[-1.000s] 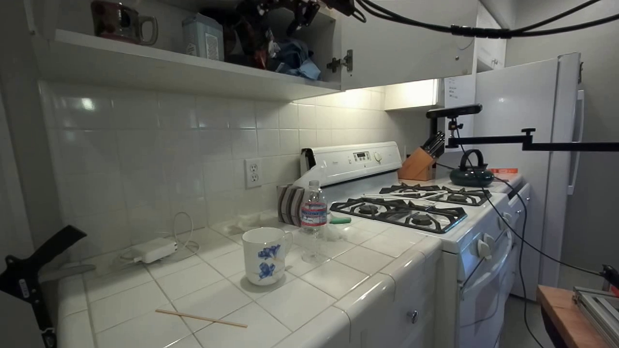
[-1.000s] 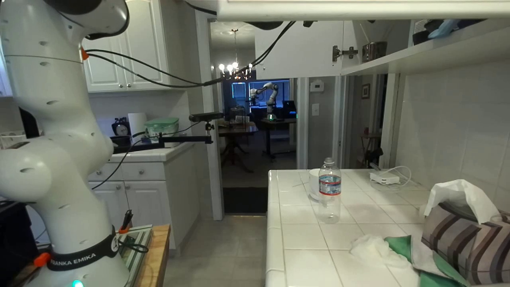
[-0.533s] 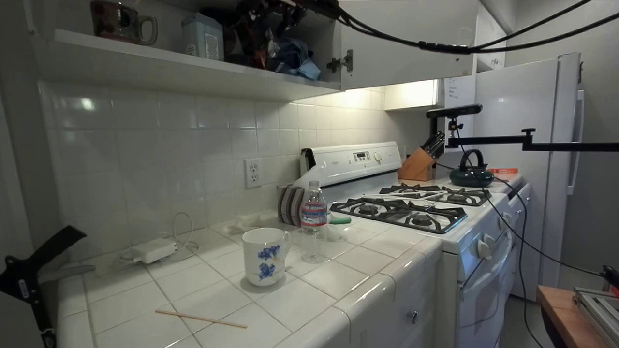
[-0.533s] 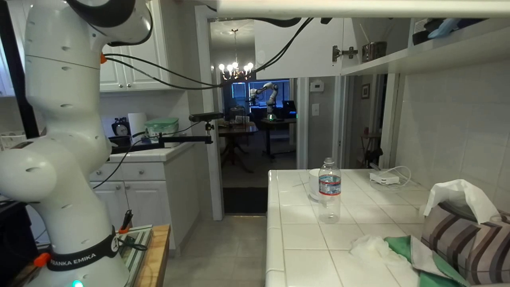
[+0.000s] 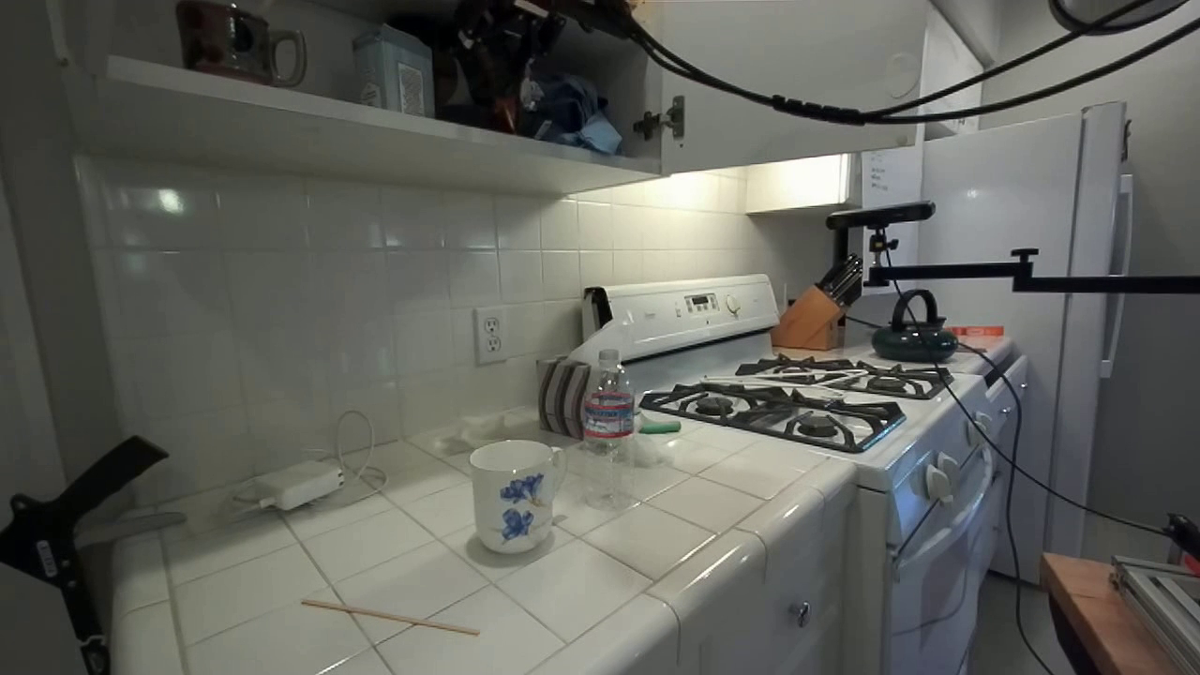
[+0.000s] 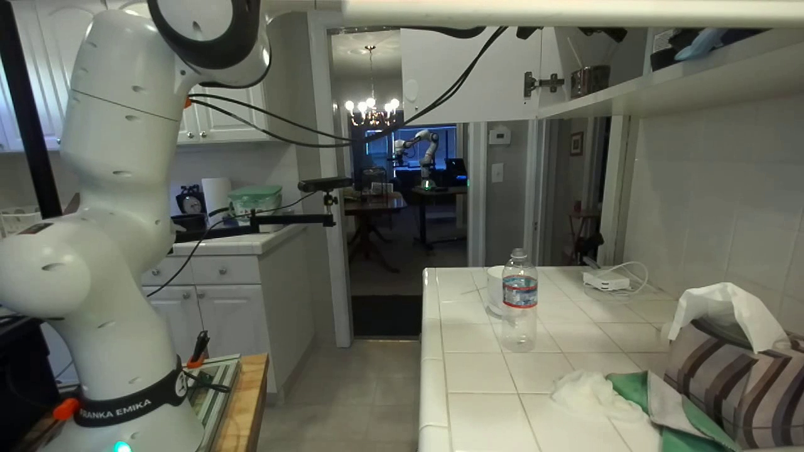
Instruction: Move the bottle to the left. Then, open the right door of the wall cabinet, retrieve a cup, and place it on the counter.
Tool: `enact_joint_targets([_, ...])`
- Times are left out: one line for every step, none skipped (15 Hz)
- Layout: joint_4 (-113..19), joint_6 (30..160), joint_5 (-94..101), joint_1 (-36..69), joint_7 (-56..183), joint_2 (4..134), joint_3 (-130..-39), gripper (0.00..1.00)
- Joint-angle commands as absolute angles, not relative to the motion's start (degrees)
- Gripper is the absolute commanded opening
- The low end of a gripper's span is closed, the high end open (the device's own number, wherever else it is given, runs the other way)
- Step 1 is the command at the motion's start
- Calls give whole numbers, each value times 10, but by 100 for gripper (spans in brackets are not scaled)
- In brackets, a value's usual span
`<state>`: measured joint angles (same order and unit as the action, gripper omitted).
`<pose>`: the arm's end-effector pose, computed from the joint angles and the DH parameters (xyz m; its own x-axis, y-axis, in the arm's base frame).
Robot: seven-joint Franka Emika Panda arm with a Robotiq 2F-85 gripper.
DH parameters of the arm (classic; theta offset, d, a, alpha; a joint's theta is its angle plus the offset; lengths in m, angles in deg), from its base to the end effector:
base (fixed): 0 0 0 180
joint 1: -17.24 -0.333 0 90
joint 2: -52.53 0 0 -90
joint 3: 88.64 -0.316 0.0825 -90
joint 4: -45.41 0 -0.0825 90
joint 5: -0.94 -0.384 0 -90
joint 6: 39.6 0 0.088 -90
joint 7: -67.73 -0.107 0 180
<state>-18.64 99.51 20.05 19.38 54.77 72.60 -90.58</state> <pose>0.6974 -0.0097 0.7339 0.5557 0.0165 0.8312 -0.1678 -0.9770 0.1316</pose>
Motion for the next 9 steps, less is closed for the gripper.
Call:
enact_joint_targets([-106,980,177,200,569,789,-916,100])
enact_joint_targets([-97,980,173,201,568,801,-919,100])
enact_joint_targets([-89,980,168,202,568,812,-922,100])
enact_joint_targets([-79,979,161,204,567,824,-925,100])
enact_joint_targets([-72,977,158,204,569,833,-928,100])
enact_joint_targets([-65,975,154,204,568,840,-930,100])
enact_joint_targets([-55,974,153,204,569,848,-932,94])
enact_joint_targets([-48,974,156,203,567,853,-932,74])
enact_joint_targets([-44,977,160,202,566,854,-932,68])
